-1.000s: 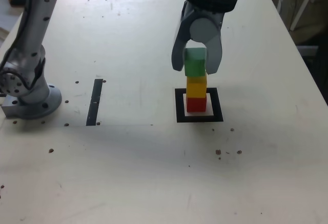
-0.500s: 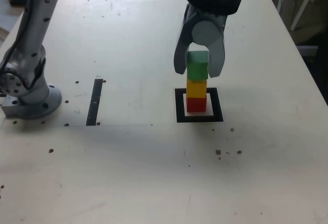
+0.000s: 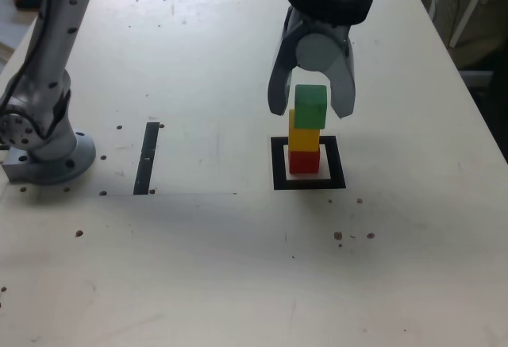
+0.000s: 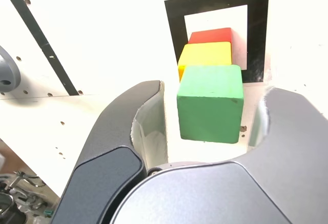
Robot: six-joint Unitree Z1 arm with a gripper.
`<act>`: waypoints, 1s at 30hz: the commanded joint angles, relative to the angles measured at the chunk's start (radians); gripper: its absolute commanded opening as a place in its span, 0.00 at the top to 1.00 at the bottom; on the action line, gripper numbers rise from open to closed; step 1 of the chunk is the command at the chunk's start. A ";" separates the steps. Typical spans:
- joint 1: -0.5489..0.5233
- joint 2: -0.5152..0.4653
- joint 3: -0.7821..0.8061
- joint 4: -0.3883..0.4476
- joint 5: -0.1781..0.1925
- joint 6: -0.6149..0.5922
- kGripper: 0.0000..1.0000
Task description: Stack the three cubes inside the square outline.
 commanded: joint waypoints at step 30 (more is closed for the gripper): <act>-0.038 -0.498 0.732 -0.176 0.132 -0.147 0.00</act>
